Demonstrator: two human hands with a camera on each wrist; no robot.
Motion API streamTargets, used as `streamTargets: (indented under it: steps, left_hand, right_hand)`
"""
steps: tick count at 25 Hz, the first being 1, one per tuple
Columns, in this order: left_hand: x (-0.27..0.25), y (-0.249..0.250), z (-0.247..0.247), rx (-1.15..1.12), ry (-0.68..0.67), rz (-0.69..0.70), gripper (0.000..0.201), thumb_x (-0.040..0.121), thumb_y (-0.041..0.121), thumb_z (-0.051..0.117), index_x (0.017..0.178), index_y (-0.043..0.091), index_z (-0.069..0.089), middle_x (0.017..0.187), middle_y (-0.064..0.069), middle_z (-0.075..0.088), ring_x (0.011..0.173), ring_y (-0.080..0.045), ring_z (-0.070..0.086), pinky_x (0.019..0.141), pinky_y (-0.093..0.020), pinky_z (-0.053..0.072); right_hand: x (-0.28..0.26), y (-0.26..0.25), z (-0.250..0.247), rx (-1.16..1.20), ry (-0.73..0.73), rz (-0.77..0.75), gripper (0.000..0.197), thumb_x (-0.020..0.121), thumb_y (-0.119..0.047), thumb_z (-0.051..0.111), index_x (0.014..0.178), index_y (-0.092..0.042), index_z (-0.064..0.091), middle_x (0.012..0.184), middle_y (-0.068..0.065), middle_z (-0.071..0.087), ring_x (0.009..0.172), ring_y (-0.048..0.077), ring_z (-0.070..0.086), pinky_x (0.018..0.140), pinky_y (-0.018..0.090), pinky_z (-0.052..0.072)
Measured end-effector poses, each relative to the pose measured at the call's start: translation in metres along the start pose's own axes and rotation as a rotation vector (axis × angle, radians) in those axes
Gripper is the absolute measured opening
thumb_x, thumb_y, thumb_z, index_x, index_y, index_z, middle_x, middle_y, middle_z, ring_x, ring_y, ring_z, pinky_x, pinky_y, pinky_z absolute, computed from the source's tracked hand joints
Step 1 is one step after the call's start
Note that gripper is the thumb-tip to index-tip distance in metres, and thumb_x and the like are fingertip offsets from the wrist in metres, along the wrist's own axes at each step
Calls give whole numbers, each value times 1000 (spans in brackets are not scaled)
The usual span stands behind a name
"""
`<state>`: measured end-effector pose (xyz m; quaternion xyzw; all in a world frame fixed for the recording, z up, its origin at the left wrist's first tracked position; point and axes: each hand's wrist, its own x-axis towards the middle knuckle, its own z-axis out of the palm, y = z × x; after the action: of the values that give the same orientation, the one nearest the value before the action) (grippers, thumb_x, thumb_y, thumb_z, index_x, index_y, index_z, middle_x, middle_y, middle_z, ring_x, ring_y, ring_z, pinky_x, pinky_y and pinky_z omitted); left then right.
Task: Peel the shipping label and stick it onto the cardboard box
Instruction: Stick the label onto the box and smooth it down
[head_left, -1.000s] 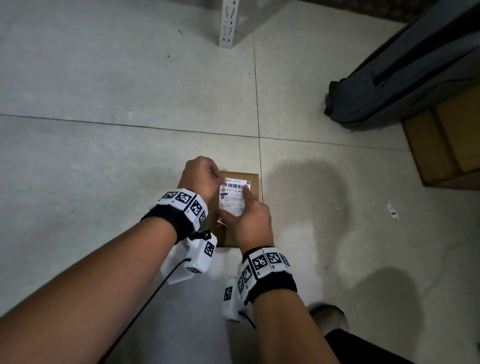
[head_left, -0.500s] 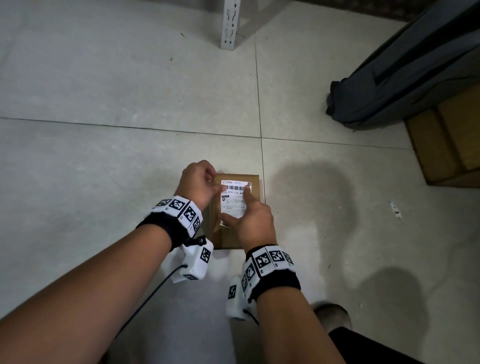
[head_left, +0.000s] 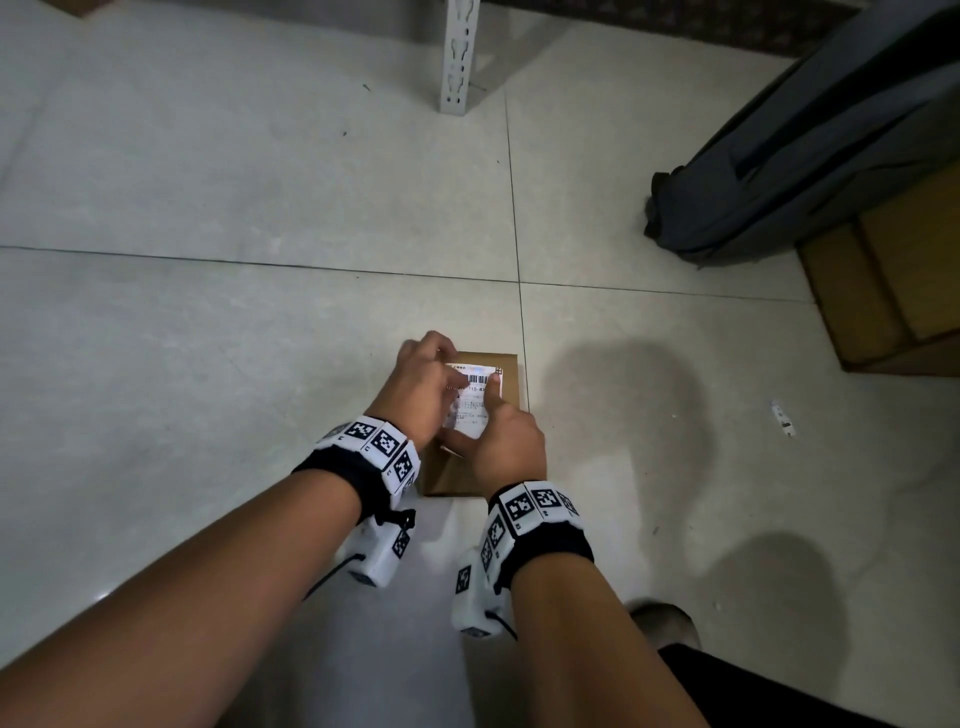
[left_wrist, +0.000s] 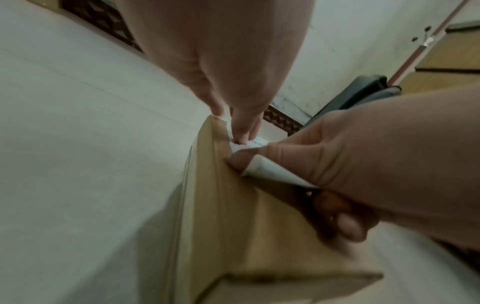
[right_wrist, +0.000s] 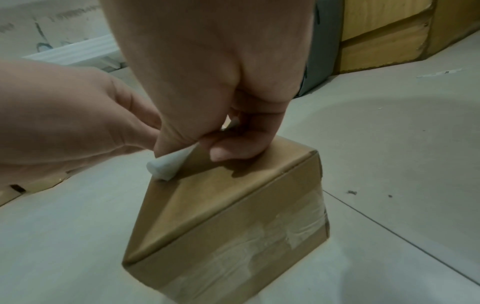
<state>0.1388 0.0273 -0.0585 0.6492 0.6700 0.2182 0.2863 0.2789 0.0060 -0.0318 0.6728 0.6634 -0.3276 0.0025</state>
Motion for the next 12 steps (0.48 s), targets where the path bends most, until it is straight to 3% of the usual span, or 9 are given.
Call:
streamTargets:
  steps: [2, 4, 7, 9, 11, 12]
  left_hand:
    - [-4, -1, -4, 91, -75, 76, 23, 89, 7, 62, 108, 14, 74, 130, -10, 56, 118, -26, 51, 98, -22, 42]
    - [-11, -3, -9, 178, -104, 189, 25, 93, 12, 59, 112, 13, 74, 138, -10, 56, 126, -30, 49, 105, -41, 43]
    - [-23, -12, -13, 150, -162, 175, 35, 99, 23, 53, 132, 20, 63, 154, -4, 43, 140, -26, 41, 113, -42, 38]
    - [-26, -17, -14, 142, -237, 133, 47, 98, 17, 55, 144, 26, 50, 162, 1, 30, 147, -21, 31, 117, -42, 33]
    - [-25, -18, -14, 238, -290, 193, 58, 93, 5, 55, 147, 24, 45, 165, 3, 21, 150, -22, 24, 118, -42, 32]
    - [-25, -16, -15, 254, -300, 199, 62, 92, 2, 54, 149, 23, 43, 166, 3, 19, 151, -22, 23, 118, -41, 32]
  right_hand:
    - [-3, -1, -4, 16, 4, 14, 97, 86, -57, 71, 164, -24, 24, 124, 11, 67, 117, 29, 63, 91, 35, 50]
    - [-7, -1, -8, 58, -14, 26, 97, 86, -55, 72, 164, -28, 22, 130, 10, 65, 120, 29, 63, 95, 35, 50]
    - [-9, 2, -8, 105, -21, 15, 95, 86, -56, 73, 163, -27, 27, 139, 5, 65, 126, 27, 61, 100, 35, 49]
    - [-9, 3, -10, 210, 6, 5, 84, 89, -55, 70, 160, -23, 37, 140, 3, 66, 127, 26, 62, 99, 31, 48]
    - [-6, 7, -7, 408, 56, 59, 58, 95, -39, 68, 148, -20, 52, 130, 3, 71, 120, 26, 67, 91, 22, 51]
    - [-5, 9, -4, 512, 80, 86, 49, 95, -28, 68, 142, -18, 56, 123, 4, 74, 114, 27, 70, 92, 24, 55]
